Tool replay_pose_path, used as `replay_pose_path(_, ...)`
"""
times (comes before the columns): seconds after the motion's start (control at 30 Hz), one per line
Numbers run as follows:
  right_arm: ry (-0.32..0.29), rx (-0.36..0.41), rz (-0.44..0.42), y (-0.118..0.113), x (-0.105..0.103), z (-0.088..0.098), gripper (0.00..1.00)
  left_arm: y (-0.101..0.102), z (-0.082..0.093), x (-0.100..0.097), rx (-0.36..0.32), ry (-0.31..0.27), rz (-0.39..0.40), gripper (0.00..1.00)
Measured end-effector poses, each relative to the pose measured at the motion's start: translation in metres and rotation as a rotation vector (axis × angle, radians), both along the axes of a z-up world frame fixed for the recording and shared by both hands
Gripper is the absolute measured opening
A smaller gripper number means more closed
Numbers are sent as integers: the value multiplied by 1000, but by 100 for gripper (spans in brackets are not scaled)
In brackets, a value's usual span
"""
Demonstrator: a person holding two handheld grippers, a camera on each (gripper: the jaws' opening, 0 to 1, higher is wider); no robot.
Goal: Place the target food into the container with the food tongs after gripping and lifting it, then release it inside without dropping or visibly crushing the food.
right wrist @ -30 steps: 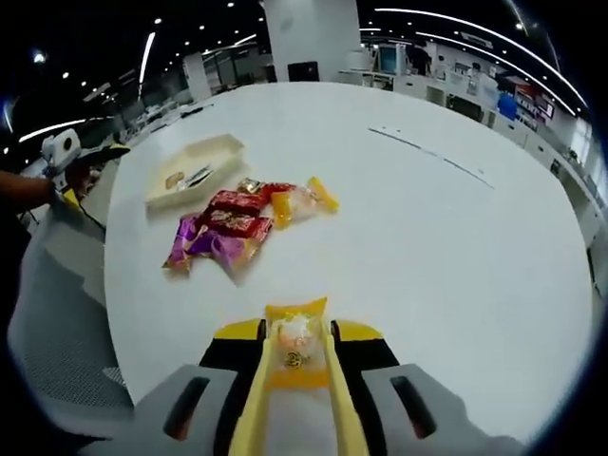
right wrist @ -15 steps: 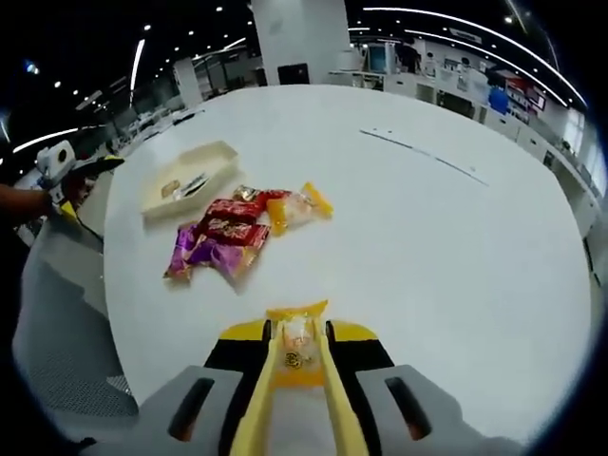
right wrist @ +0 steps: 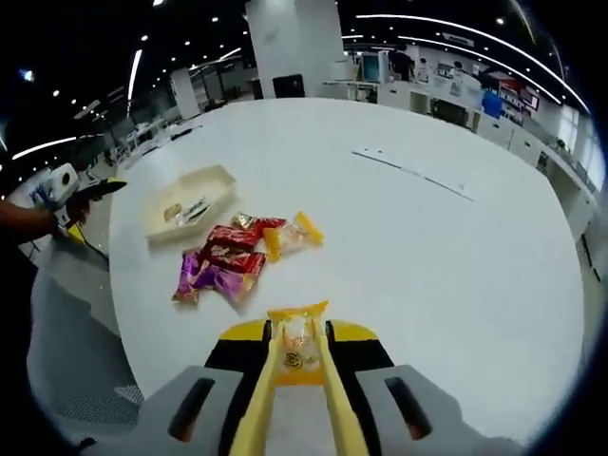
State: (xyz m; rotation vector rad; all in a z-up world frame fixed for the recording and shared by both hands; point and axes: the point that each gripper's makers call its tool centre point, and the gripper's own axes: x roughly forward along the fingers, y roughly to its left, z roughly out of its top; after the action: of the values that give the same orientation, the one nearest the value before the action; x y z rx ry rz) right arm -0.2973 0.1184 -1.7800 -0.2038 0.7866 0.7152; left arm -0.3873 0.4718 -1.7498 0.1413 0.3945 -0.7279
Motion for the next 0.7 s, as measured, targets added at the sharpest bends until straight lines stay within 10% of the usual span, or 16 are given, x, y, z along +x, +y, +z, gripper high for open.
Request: replay_pose_path(0.7,-46,-1,8,14,8,23,22,1,4,0,-17,-14,5,99)
